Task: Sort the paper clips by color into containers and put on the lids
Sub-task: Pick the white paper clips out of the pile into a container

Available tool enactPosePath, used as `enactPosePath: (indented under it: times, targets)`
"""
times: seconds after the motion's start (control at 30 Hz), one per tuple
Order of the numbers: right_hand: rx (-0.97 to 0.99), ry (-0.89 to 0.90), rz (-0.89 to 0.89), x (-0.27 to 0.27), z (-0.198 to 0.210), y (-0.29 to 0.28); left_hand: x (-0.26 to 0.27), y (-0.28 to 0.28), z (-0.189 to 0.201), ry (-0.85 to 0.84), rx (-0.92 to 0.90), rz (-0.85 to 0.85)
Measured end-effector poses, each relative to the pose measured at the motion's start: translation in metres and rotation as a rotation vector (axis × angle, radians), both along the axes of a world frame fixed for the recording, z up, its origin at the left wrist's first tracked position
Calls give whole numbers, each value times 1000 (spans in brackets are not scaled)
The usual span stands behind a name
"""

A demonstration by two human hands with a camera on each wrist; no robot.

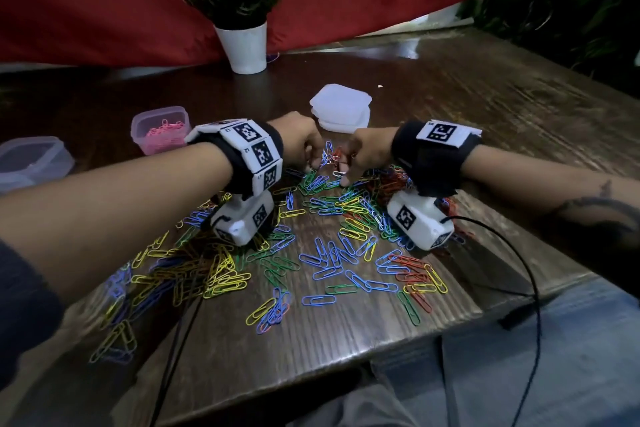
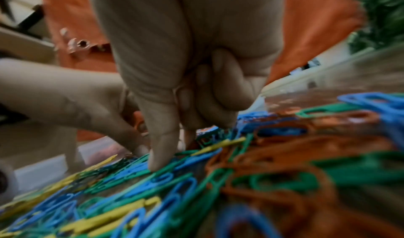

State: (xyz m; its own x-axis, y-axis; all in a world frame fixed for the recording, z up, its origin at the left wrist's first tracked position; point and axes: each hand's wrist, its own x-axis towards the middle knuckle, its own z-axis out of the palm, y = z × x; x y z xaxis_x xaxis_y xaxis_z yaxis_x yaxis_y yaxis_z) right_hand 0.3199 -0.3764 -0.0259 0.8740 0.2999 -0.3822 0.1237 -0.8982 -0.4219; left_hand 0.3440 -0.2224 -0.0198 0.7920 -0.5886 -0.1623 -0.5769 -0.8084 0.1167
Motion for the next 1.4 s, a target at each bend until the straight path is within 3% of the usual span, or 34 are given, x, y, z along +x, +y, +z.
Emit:
enactPosePath:
  times: [0.17,0.33,0.63,0.73,0.9,1.1,1.3,1.4]
  targets:
    - [148,24,-41,-2,-1,-8,5,5,-2,48,-17,-5]
    - [330,113,-105,3,3,-15,9,12,-3,13,-168,182]
    - [648,383,-384,11,9,-36,2,-4,-7,180,-67,386]
    - [521,297,-345,13,7,-31,0,-6,-6,224,-61,427]
    - [45,-34,-167,14,11,-4,-2,-5,-7,219,-43,469]
    - [-264,-146,-31,19,4,15,-4,-8,-12,84,-45,510]
    - [-113,-98,-119,22,5,10,-8,-8,-4,138,0,476]
    - [-11,-46,-185,24,4,-3,-10,-6,0,160,-86,458]
